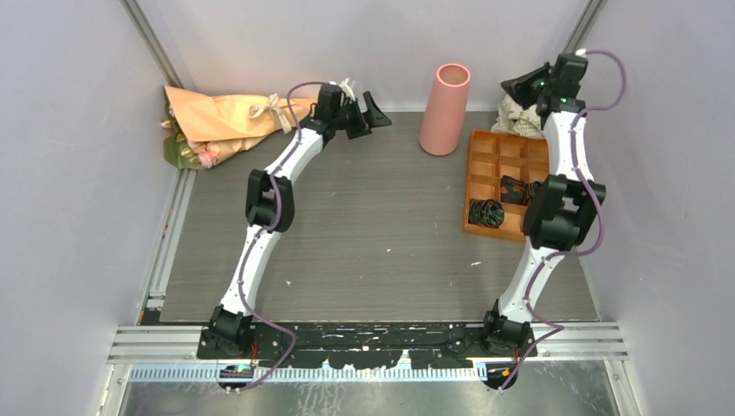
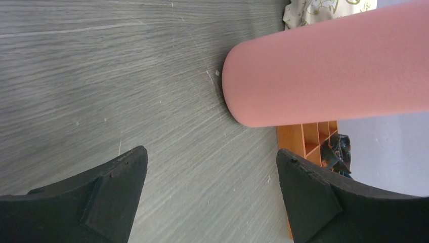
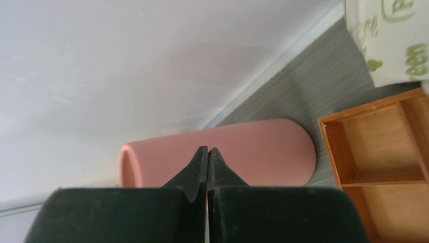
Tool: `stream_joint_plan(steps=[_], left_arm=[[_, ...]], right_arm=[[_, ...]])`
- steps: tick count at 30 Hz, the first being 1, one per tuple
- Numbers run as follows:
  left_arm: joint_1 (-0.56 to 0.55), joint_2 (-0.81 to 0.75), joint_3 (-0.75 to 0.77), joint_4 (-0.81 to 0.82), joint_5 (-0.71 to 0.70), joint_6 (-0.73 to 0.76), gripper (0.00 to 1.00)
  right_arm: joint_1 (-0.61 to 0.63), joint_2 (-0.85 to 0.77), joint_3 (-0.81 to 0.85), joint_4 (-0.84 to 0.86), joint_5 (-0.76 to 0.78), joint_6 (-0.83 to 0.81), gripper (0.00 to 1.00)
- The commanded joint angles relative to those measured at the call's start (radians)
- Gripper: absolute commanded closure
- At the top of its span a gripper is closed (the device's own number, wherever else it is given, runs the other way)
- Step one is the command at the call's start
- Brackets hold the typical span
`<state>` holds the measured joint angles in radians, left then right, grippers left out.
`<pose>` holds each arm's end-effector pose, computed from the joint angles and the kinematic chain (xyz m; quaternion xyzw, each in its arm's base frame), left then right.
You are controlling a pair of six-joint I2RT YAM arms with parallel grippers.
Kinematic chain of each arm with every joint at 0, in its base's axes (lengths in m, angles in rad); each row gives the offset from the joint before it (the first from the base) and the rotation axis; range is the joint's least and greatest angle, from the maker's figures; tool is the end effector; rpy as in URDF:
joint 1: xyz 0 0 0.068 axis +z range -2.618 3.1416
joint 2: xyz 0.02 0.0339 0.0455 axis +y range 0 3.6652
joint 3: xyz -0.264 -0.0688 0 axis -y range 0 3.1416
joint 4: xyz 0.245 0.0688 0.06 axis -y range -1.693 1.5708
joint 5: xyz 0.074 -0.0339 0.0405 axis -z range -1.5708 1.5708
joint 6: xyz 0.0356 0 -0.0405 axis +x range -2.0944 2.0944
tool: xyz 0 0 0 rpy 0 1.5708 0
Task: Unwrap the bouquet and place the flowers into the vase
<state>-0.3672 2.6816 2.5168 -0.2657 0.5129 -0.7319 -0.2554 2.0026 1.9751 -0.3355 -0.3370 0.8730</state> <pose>0.5570 -0.2330 0.2059 -0.0130 0.8256 -0.4548 0.3337 0.4651 -0.1093 0.3683 0.3535 0.7366 0.3016 0.4914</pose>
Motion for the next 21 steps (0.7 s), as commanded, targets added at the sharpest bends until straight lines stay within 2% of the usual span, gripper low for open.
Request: stream_joint_plan(steps=[1,8,11,15,21], left_arm=[[-0.028,0.053,0.123,0.178,0.042,-0.123,0.02],[-0.082,0.079,0.099,0.165,-0.004,-0.042,0.00],[-0.089,0.108,0.104,0.174,-0.008,-0.055,0.00],[-0.097,0.127,0.103,0.181,-0.054,-0.073,0.00],[-0.114,0.164,0.128,0.207,-0.126,-0.100,0.00]], right_arm=[[0.025,0.089,-0.008,0.123,-0.138,0.086,0.99],[0.031,0.268,0.076,0.152,-0.197,0.099,0.99],[0.035,0.364,0.145,0.176,-0.216,0.135,0.99],[0.048,0.486,0.317,0.135,-0.237,0.149,0.99],[0.061,0.590,0.424,0.146,-0.266,0.181,0.99]])
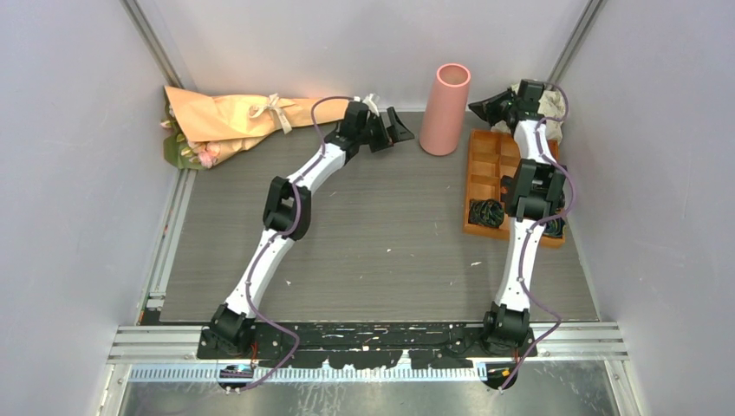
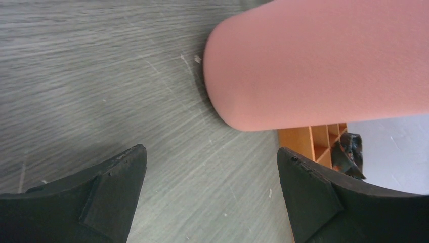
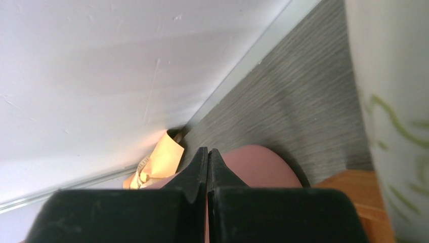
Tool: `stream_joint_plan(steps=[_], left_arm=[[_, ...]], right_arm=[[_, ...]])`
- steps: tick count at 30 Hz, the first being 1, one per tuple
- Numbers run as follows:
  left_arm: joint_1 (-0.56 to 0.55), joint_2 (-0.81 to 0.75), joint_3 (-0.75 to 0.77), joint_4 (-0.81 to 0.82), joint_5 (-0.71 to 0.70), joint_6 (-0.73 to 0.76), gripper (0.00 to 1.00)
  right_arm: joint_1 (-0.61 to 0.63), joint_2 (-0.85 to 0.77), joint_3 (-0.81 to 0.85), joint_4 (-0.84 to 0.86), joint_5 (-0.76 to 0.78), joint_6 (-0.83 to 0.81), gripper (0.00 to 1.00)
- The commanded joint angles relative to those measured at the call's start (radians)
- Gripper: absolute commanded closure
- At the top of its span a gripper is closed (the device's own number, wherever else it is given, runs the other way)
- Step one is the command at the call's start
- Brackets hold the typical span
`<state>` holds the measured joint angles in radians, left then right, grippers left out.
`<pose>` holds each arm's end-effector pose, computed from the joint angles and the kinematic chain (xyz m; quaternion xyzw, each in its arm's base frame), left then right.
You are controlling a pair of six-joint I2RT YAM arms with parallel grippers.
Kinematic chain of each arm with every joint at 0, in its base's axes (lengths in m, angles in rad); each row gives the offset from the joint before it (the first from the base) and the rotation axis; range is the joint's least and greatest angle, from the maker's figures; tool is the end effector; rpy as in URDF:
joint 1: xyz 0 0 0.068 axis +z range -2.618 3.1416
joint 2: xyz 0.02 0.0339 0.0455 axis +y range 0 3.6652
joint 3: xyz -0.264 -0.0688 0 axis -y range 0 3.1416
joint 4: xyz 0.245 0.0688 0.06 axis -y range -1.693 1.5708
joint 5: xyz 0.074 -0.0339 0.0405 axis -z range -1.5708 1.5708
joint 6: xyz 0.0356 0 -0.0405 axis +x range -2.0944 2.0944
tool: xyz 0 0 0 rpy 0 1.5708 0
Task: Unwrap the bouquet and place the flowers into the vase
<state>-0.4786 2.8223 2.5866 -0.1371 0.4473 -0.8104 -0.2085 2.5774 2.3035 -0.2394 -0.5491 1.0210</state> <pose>0.5448 -0.3000 0.1589 -0.0097 0.8149 -0.4767 0.3294 0.5773 -0.1031 0.1949 0.3676 0.7578 0.4069 0.3535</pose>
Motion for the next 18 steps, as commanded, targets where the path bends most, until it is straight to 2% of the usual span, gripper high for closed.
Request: stream_joint_plan(steps=[1,5,9,14,18], left_arm=[[-0.004,0.030,0.058,0.090,-0.068,-0.035,0.03],[-0.005,0.065,0.059,0.128,-0.071,-0.093,0.29],[-0.005,0.070,0.042,0.131,-0.079,-0.101,0.50],[-0.008,0.079,0.045,0.157,-0.100,-0.111,0.84],[-0.022,0.095,0.067,0.174,-0.139,-0.121,0.83]], right_arm=[[0.019,0.024,0.101,0.055,-0.063,0.035,0.99],[0.041,0.038,0.095,0.058,-0.080,0.021,0.99],[0.047,0.040,0.084,0.066,-0.087,0.013,0.99],[0.059,0.070,0.124,0.042,-0.087,0.011,0.99],[0.078,0.110,0.166,0.014,-0.101,0.000,0.99]])
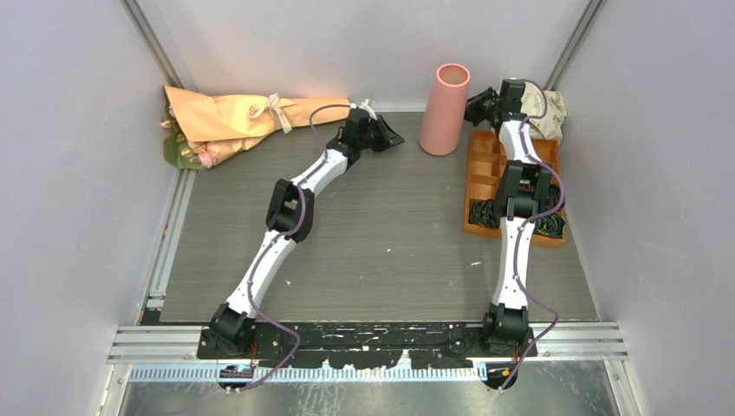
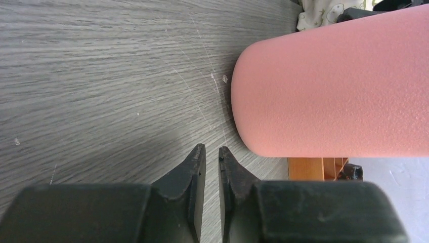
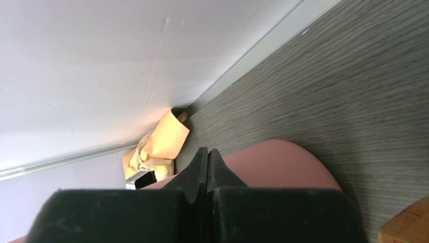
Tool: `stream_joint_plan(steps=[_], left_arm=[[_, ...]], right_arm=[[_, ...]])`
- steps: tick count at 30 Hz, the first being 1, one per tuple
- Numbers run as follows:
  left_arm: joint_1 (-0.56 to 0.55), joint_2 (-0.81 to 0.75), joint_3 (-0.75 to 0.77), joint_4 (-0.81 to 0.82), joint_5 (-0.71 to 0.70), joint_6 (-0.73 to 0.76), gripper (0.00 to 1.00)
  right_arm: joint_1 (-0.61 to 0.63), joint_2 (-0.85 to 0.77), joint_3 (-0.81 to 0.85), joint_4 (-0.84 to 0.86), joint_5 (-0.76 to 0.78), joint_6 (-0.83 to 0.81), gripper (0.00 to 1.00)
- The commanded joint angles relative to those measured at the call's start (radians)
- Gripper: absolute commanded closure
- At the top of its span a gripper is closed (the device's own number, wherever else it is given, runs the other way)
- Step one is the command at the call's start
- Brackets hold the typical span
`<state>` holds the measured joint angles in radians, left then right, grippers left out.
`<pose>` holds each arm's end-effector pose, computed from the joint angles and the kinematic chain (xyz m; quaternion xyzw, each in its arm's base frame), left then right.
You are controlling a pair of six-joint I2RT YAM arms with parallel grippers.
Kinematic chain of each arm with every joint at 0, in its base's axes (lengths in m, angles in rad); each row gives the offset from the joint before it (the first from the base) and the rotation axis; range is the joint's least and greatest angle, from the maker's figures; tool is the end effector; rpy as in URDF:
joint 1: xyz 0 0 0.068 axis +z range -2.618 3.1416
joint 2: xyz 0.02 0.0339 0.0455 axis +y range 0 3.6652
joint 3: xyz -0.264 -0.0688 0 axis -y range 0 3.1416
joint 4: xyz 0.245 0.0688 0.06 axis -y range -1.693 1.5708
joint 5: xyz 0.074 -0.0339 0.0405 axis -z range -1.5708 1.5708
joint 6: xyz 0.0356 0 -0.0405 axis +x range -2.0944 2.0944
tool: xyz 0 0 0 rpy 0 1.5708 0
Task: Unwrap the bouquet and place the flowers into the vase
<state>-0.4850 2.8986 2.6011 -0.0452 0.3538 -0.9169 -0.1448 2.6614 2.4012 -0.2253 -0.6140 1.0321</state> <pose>0.5509 -0.3043 0.1265 -0.0734 0.8076 -0.4757 0.3407 0.5942 -0.0659 0.1823 0.3233 0.7656 0.4450 0.3335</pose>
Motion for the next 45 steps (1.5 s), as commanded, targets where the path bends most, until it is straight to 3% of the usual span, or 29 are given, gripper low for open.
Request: stream_joint_plan(steps=[1,9,16,24,34,45], left_arm=[[-0.020,0.021,0.053,0.091,-0.061,-0.023,0.81],[-0.033,0.046,0.065,0.130,-0.104,-0.055,0.77],[-0.032,0.029,0.058,0.125,-0.104,-0.033,0.76],[-0.022,-0.051,-0.043,0.126,-0.082,0.012,0.76],[-0.023,-0.101,-0.126,0.128,0.035,0.018,0.84],[-0.077,-0.330,-0.539,0.173,0.112,0.080,0.92]], right_arm=[[0.019,0.031,0.070,-0.001,-0.040,-0.012,0.99],[0.055,0.011,0.019,-0.025,-0.063,-0.063,0.99],[0.079,-0.084,-0.157,-0.001,-0.065,-0.115,0.99],[0.109,-0.169,-0.273,-0.008,-0.052,-0.167,0.99],[0.145,-0.296,-0.465,0.020,-0.023,-0.199,0.99],[0.202,-0.478,-0.712,-0.036,0.075,-0.309,0.99]])
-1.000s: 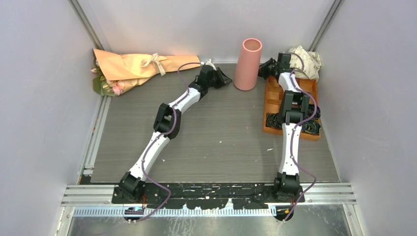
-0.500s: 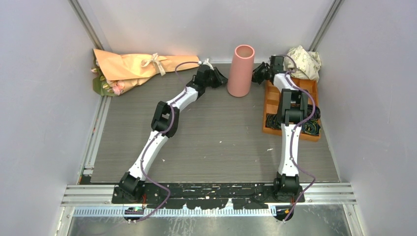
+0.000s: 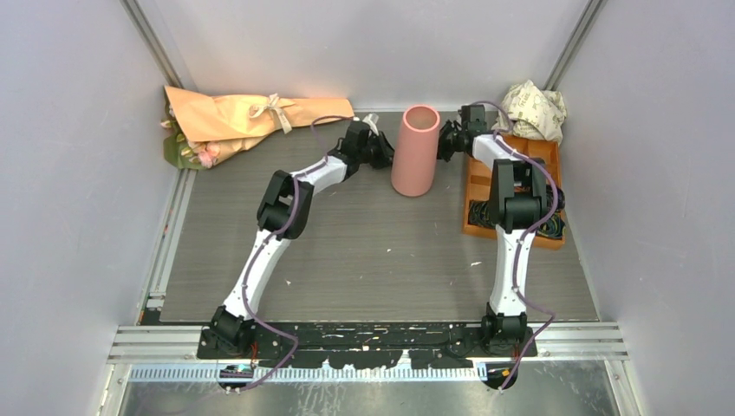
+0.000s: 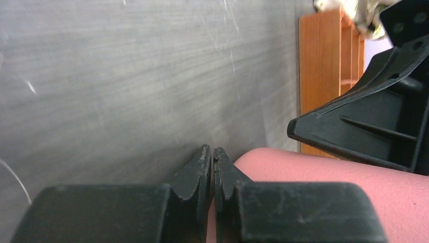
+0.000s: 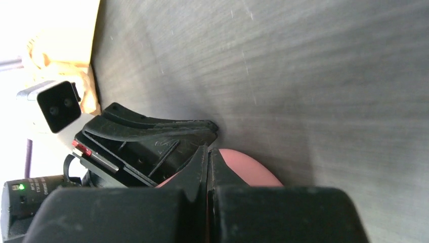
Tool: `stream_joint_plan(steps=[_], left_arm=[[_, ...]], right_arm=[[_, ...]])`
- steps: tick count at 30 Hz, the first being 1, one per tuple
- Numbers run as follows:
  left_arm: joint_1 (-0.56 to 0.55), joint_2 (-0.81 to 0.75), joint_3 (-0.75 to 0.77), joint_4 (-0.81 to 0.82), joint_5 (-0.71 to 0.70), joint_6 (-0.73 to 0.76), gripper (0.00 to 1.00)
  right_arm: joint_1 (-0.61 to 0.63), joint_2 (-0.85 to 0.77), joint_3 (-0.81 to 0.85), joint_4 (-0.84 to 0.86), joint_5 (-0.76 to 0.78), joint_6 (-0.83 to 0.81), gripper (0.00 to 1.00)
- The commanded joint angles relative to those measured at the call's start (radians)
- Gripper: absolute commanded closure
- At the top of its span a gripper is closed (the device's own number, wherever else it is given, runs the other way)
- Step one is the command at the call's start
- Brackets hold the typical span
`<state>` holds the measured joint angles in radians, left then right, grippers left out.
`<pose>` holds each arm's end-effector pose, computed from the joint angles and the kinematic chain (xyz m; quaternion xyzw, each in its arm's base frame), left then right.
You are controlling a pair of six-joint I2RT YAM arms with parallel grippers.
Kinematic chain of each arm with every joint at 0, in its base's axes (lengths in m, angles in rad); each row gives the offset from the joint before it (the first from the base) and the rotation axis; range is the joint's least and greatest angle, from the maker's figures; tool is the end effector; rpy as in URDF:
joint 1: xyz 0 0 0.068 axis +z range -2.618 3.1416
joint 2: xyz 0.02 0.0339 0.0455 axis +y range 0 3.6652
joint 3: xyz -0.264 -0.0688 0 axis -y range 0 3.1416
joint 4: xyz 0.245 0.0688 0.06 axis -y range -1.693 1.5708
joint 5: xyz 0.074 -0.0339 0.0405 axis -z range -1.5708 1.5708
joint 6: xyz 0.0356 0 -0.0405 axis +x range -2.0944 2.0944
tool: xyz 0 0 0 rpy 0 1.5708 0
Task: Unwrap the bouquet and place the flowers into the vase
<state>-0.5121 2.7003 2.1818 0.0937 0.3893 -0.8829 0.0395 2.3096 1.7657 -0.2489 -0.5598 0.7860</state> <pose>0.5153 -0.3051 0.1129 -0.0489 0.8296 -0.4662 0.3033 0.5104 0.0391 0.1590 0.2267 0.8663 0.3804 0.2314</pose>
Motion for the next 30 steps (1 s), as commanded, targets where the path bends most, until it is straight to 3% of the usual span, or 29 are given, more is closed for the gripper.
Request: stream_joint_plan(steps=[1,11,17,18,21,24,27,28,30], left_arm=[[-0.056,-0.149,-0.159,0.044,0.079,0.049,0.93],[-0.088,-0.212,-0.346,0.062,0.089,0.062,0.94],[-0.078,-0.238,-0.326,-0.082,-0.003,0.136,0.89],[-0.075,-0.247,-0.314,-0.135,-0.031,0.162,0.87],[-0.058,-0.295,-0.295,-0.245,-0.135,0.237,0.65],[-0.032,-0.366,-0.297,-0.320,-0.271,0.292,0.49],[0.011,-0.431,-0.274,-0.413,-0.422,0.303,0.42],[0.030,-0.445,-0.255,-0.458,-0.469,0.287,0.42],[0.073,-0.465,-0.222,-0.539,-0.530,0.229,0.42]], right_arm=[[0.019,-0.141,-0.099,-0.014,0.029,-0.069,0.99],[0.018,-0.200,-0.216,-0.018,0.084,-0.083,0.99],[0.010,-0.231,-0.164,-0.071,0.163,-0.112,0.95],[0.004,-0.238,-0.152,-0.078,0.177,-0.114,0.92],[-0.020,-0.253,-0.106,-0.094,0.212,-0.112,0.75],[-0.059,-0.295,-0.091,-0.083,0.234,-0.103,0.44],[-0.103,-0.346,-0.106,-0.055,0.256,-0.086,0.09],[-0.120,-0.361,-0.112,-0.042,0.256,-0.074,0.03],[-0.157,-0.396,-0.128,-0.016,0.247,-0.054,0.01]])
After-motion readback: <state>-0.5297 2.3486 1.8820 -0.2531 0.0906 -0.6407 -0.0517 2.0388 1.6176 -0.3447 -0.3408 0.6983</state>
